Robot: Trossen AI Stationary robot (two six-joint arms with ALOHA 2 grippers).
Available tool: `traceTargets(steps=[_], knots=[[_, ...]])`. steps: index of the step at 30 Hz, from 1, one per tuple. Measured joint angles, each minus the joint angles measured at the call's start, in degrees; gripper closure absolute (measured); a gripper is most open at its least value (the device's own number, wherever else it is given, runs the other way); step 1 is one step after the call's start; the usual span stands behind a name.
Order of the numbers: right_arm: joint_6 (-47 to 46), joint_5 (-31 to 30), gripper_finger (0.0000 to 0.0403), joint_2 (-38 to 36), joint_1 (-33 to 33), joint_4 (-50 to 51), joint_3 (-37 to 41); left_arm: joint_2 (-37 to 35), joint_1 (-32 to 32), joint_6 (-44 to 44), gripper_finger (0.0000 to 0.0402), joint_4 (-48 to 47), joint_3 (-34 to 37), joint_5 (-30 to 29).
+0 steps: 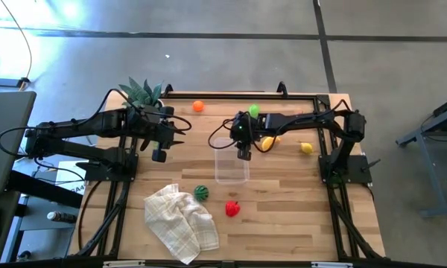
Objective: Pick and placing Produce into tupperware
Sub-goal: Move the transparent bin to the center of the table, then put the yellow lemon into the transparent bin
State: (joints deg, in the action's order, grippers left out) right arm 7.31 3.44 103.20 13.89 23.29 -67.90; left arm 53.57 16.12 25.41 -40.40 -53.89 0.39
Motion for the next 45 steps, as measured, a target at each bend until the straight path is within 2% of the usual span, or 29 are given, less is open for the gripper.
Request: traceTargets(steps=[6, 14, 24, 31, 38, 45], knots=[[-0.92, -1.95, 0.0295, 0.0, 0.24, 0.07, 0.0, 0.0, 0.0, 0.0, 0.0284, 0.0, 0.0, 0.0], [0.04, 1.88, 0.0295, -0.23, -0.11, -1.03, 0.0, 0.0, 0.0, 0.0, 0.0284, 0.0, 0.0, 0.01], [1.95, 3.15, 0.0295, -6.34, -1.31, -1.11, -2.3, -0.01, 0.0, 0.02, 0.0284, 0.02, 0.0, -0.01], [7.0, 2.35, 0.0295, -13.98, -1.02, 9.21, -12.4, 0.0, 0.0, 0.0, 0.0284, -0.01, 0.0, 0.0], [10.76, -3.59, 0.0295, -20.81, 0.78, 25.66, -24.77, 0.01, 0.0, 0.0, 0.0284, 0.0, 0.0, -0.01], [5.82, -3.93, 0.0295, -27.97, 3.66, 35.04, -26.75, 0.01, 0.0, 0.01, 0.0284, -0.01, 0.0, 0.0]])
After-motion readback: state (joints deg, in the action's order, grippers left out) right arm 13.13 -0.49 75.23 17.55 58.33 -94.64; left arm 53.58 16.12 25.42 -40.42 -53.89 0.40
